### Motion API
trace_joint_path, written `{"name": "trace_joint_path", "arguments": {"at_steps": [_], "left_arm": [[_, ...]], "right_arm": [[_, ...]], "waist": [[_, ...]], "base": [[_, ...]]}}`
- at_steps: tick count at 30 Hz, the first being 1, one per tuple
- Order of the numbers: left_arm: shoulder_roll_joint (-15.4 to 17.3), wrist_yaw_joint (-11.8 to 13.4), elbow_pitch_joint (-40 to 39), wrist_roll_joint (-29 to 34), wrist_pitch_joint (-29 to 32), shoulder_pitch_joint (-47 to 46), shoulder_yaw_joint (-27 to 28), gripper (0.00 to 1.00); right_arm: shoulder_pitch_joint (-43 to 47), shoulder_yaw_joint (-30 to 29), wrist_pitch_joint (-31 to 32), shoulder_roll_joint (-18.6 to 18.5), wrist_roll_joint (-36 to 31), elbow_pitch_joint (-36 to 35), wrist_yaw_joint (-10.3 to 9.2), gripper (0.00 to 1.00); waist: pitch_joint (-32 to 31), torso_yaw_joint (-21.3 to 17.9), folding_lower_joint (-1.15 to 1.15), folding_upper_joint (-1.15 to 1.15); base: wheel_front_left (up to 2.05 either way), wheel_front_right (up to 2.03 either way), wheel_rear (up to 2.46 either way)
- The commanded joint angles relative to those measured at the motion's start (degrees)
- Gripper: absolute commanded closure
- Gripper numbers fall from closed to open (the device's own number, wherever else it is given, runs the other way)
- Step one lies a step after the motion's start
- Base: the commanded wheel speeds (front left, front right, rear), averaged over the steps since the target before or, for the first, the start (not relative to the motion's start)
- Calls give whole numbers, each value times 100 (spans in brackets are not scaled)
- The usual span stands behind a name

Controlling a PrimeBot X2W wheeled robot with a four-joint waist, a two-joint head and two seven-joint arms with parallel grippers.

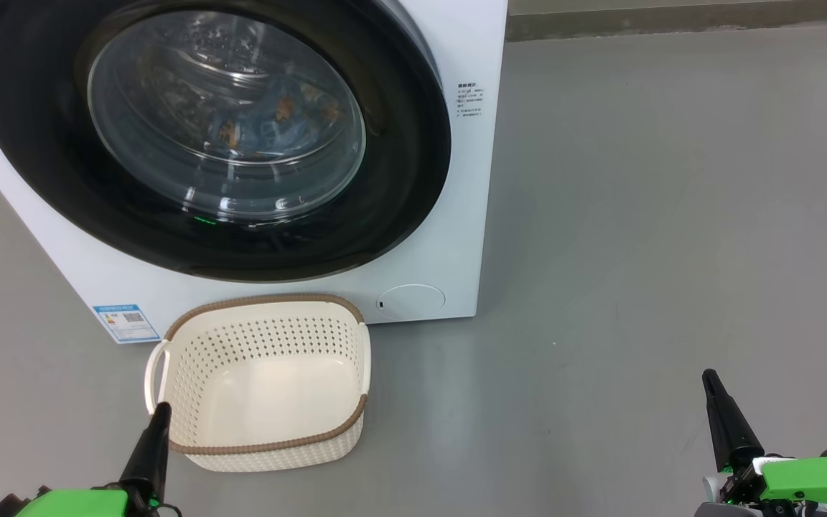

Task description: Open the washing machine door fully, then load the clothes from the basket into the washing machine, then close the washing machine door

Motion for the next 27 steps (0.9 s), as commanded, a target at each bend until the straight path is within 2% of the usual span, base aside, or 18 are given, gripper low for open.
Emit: {"name": "trace_joint_path", "arguments": {"at_steps": [1, 27], "left_arm": [[93, -15, -105, 29, 30, -234, 205, 100], [65, -15, -104, 62, 62, -237, 245, 100]], "right_arm": [[-256, 125, 47, -59, 22, -140, 10, 100], [-256, 126, 46, -59, 23, -140, 10, 100]], "waist": [[0, 0, -1, 0], [0, 0, -1, 0]], "base": [[0, 0, 0], [0, 0, 0]]}}
